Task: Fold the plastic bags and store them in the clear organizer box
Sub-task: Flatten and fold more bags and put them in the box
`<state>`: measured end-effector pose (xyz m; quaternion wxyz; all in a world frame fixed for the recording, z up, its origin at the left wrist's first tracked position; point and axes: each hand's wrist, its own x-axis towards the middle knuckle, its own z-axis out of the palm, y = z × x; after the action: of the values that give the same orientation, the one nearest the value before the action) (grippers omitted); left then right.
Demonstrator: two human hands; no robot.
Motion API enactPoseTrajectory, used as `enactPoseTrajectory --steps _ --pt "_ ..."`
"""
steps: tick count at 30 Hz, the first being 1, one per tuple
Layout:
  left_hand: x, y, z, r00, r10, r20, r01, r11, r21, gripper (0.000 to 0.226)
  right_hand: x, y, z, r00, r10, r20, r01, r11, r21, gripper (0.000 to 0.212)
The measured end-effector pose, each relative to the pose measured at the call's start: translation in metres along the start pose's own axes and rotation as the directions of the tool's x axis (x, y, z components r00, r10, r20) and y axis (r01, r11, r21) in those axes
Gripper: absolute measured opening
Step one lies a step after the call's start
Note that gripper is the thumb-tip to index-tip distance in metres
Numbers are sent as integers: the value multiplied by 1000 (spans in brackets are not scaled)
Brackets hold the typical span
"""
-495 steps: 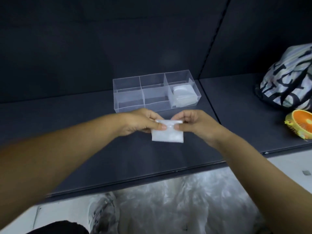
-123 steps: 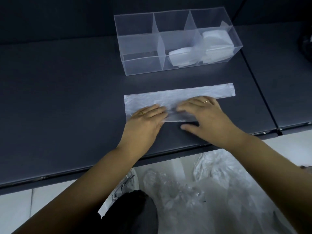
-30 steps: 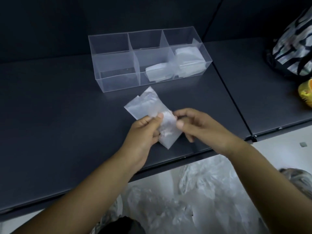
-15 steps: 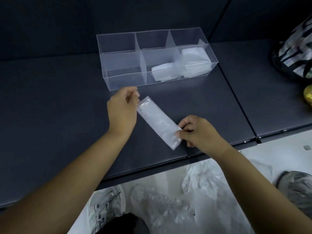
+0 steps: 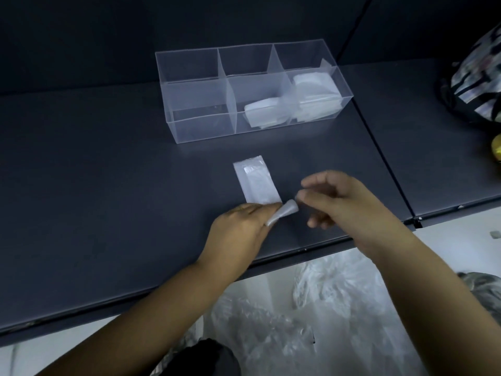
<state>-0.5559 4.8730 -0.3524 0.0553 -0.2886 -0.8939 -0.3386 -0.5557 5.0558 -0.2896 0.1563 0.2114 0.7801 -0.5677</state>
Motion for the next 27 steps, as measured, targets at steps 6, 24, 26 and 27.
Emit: enactPoseTrajectory --steps 6,24,26,27 --pt "20 -15 -14 960 -226 166 266 920 -287 24 15 20 9 972 -146 185 156 987 -42 49" --pt "30 -33 -2 973 -205 -106 217 970 110 33 61 5 47 980 -85 -178 28 953 -302 14" --pt "26 -34 6 980 -188 66 168 958 234 47 60 3 49 976 -95 -196 27 945 -325 15" --pt "24 -36 8 969 -213 129 170 944 283 53 60 2 51 972 -103 -210 28 942 -335 14"
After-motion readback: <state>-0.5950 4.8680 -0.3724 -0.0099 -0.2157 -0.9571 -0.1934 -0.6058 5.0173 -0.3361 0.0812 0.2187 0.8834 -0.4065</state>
